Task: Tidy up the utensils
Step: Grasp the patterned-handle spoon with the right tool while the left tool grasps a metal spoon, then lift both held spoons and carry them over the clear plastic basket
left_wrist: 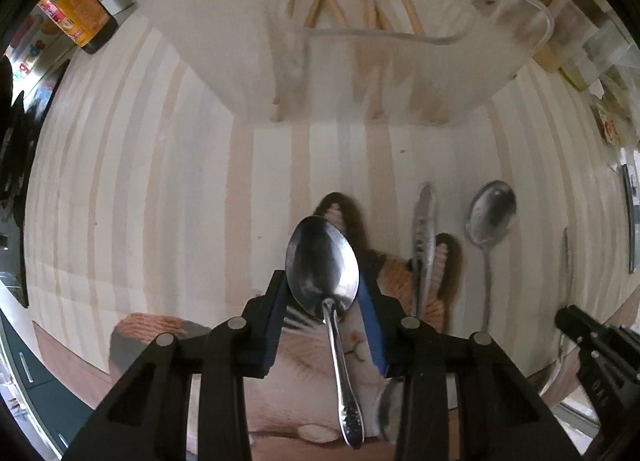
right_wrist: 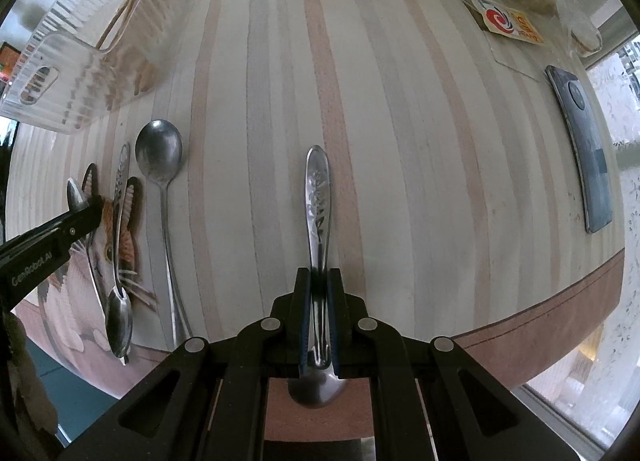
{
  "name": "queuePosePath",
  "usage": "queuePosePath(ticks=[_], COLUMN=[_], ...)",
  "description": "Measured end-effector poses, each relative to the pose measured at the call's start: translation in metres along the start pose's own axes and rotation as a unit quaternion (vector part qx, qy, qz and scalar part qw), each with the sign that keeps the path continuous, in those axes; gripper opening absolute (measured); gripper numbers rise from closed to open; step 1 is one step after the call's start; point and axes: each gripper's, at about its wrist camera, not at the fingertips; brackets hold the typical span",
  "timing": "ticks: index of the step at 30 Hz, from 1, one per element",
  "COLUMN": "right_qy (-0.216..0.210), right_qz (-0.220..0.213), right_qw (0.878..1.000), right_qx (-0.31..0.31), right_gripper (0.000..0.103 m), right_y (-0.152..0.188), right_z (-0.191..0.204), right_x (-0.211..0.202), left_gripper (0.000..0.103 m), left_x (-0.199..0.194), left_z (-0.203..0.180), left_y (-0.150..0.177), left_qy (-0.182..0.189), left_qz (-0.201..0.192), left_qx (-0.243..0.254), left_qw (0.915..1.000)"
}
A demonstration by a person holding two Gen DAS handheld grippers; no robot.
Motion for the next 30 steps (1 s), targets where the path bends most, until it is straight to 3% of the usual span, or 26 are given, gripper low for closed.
queuePosePath(ticks=[1,10,26,30], right_qy=[-0.001,-0.025,0.002,0.004], right_qz=[-0.001,-0.003,0.022,0.023], right_qw=[1.0,1.0,0.999,0.999], right_qx=[0.001,0.005,-0.031,-0.037], right_gripper=[0.008,0.008,0.009,0.009], right_y=[0.0,-0.005,-0.019,-0.021], right_z=[-0.001,-0.002,0.029,0.025], right_x=[0.001,-0.005,-0.001,-0.001], left_gripper=[0.032,0.032,0.037,0.033], left_x=[-0.002,-0.012,-0.011,-0.002], left_z=[0.016,0.047,0.061,0.064], left_y=[-0.009,0.001,0.011,0.013], left_qy=[-0.001,-0.029,-0.006,0.0], left_qz=[0.0,-0.005,0.001,0.001], left_qx=[-0.001,0.017,-0.013,-0.016], left_qw=[1.0,0.9994,0.9999,0.9999])
Point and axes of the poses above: each gripper's, at about its wrist camera, not at the fingertips, and x roughly the way its jaws point, z to its left, y to its underside, and after that the axes turned 7 degrees about -z, right-handed
